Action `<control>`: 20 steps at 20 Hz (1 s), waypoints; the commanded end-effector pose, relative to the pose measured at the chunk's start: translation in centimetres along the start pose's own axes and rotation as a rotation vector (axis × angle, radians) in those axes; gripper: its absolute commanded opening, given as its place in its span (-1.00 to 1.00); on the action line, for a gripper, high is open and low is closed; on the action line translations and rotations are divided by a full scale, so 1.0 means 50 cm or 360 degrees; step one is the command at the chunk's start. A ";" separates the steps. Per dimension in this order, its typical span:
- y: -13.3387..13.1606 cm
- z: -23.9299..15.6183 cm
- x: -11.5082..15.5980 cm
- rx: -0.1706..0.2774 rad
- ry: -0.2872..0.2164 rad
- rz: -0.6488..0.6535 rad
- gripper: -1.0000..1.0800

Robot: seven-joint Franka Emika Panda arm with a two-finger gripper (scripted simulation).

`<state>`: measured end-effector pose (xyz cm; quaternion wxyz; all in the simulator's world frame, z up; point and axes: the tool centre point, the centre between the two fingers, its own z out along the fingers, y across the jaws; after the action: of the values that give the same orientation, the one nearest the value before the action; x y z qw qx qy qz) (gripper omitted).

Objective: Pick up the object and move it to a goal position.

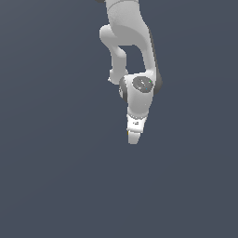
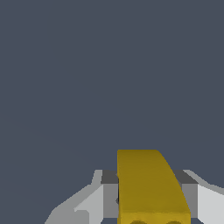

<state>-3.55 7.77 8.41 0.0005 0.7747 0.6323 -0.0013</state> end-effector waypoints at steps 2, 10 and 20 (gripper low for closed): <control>-0.051 -0.040 0.017 -0.0002 -0.0001 -0.0001 -1.00; -0.144 -0.116 0.050 -0.0002 -0.0002 -0.0001 -1.00; -0.197 -0.163 0.072 -0.0002 0.0002 -0.0001 -1.00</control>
<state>-12.24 13.17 16.34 0.0007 0.7744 0.6327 -0.0006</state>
